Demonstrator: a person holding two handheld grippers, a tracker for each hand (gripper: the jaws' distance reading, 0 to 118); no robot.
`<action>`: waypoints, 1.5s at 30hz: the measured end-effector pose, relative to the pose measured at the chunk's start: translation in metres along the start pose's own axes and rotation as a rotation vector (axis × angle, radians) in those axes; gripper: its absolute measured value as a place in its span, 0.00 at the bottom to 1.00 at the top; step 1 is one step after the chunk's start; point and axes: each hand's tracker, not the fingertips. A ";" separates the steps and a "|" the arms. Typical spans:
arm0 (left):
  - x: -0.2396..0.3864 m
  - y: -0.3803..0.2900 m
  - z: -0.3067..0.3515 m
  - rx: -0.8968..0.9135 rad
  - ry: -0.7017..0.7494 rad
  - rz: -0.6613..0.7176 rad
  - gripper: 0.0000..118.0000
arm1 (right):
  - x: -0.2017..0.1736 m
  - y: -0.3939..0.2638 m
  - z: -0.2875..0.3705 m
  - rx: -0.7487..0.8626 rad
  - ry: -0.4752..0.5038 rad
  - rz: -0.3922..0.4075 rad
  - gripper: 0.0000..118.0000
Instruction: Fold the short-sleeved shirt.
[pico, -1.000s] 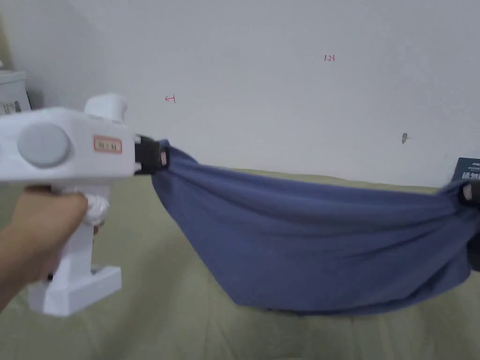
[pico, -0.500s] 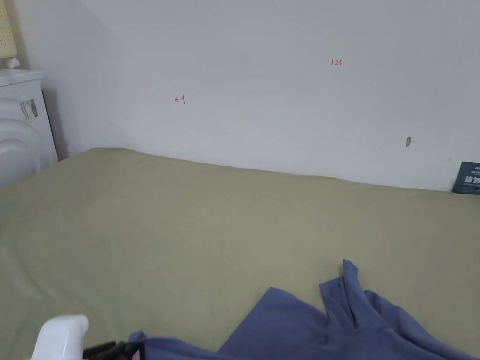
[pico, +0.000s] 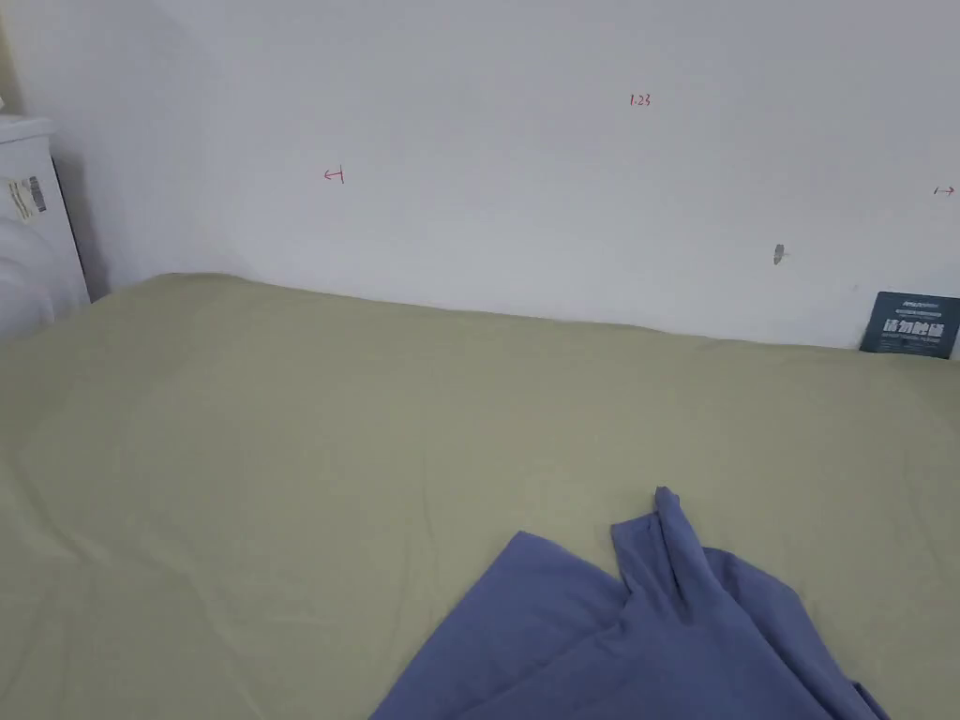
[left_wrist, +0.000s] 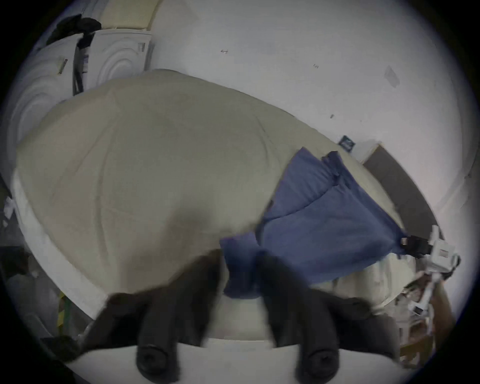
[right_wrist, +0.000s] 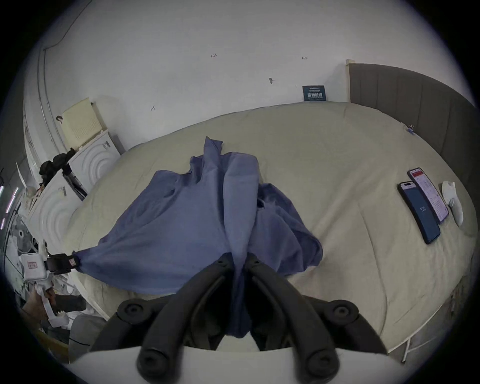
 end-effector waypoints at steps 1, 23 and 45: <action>0.002 -0.002 0.000 0.023 0.039 -0.015 0.81 | 0.000 -0.002 0.003 0.003 -0.002 -0.001 0.48; 0.091 0.007 0.114 0.463 0.122 -0.397 0.00 | -0.091 -0.005 0.130 0.420 -0.189 0.356 0.00; 0.020 0.042 -0.042 -0.292 0.040 -0.443 0.77 | -0.073 -0.022 0.105 0.276 -0.128 0.363 0.00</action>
